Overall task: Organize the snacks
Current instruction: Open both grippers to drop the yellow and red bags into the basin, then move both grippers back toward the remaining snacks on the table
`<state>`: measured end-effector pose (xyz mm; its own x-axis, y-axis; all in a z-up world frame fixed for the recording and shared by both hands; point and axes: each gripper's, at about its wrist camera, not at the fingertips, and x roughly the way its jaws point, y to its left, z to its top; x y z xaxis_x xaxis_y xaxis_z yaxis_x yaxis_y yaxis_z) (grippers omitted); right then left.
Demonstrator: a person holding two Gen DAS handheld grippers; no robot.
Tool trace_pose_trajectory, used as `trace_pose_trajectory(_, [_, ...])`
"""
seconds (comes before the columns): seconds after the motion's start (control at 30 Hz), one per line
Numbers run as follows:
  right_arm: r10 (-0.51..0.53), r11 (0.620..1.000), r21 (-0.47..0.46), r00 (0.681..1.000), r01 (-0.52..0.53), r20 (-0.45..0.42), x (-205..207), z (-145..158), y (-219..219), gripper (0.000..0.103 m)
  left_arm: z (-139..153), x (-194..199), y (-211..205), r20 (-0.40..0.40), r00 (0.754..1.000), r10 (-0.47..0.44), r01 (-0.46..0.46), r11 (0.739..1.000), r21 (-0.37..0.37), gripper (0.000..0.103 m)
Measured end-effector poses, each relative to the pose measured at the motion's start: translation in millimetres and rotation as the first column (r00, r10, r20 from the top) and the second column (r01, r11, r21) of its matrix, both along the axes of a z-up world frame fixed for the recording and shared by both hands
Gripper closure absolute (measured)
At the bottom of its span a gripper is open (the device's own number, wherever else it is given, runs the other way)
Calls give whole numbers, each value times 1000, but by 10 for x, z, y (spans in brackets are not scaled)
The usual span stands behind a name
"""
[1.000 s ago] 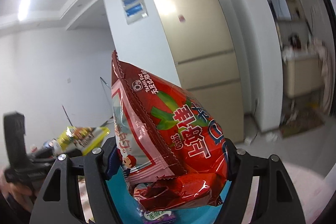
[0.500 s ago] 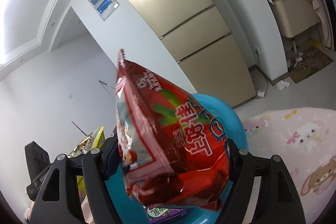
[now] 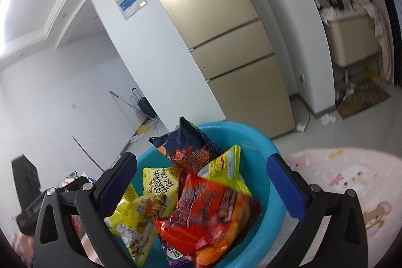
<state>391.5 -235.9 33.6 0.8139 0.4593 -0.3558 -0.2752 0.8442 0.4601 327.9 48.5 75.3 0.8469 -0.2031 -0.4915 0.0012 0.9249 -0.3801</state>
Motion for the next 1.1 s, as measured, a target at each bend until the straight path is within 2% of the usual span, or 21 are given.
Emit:
trace_pose_trajectory(0.23, [20,990,-140,991,-1,129,-267,352,172,0,329,-257,-72,87,996,-13,9,999,46,0])
trace_pose_trajectory(0.5, [52,982,-187,963,-1,264,-664,772,290,0,711,-639,-206,183,982,-38,15,992,127,0])
trace_pose_trajectory(0.67, [87,977,-214,943,-17,322,-918,954,360,0,911,-857,-263,221,973,-73,42,989,143,0])
trace_pose_trajectory(0.8, [123,973,-229,925,-40,361,-1113,1071,398,0,1079,-1047,-285,254,963,-89,46,984,170,0])
trace_pose_trajectory(0.93, [151,963,-266,894,-37,423,-1309,1119,451,0,1197,-1188,-288,299,953,-48,4,989,146,0])
trace_pose_trajectory(1.1, [170,951,-306,893,-38,417,-1481,1040,431,0,1191,-1334,-412,286,955,-75,18,980,196,0])
